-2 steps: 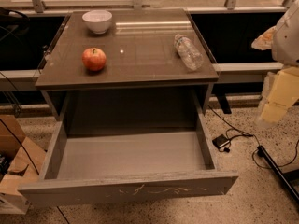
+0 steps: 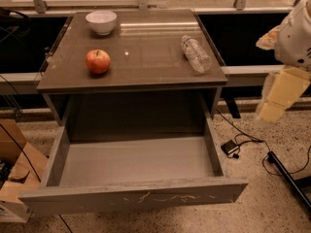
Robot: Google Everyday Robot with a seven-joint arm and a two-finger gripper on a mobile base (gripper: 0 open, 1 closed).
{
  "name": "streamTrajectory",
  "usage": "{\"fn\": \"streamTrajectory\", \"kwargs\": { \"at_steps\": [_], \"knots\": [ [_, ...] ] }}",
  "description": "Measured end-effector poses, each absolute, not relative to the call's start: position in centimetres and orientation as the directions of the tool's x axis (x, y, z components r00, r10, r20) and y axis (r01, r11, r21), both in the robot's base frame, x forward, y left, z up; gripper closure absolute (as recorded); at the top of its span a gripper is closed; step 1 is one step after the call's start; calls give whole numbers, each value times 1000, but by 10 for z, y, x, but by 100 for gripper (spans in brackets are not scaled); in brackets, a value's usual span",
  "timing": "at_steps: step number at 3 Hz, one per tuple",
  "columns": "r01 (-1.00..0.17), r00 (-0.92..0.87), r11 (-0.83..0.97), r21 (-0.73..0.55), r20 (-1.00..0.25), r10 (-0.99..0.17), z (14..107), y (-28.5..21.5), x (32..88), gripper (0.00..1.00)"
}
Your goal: Place water bottle into top drawer
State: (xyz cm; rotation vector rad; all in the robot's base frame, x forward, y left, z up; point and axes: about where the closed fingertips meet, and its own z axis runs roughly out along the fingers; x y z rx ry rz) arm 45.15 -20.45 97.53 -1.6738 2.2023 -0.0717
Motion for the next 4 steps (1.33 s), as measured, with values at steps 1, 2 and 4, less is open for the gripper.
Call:
{"fn": "streamTrajectory", "kwargs": {
  "at_steps": [1, 2, 4],
  "knots": [
    [-911, -224, 313, -269, -315, -922, 973, -188, 480, 0],
    [-907, -226, 330, -261, -360, -905, 966, -180, 516, 0],
    [-885, -305, 416, -208, -417, -857, 950, -178, 538, 0]
  ]
}}
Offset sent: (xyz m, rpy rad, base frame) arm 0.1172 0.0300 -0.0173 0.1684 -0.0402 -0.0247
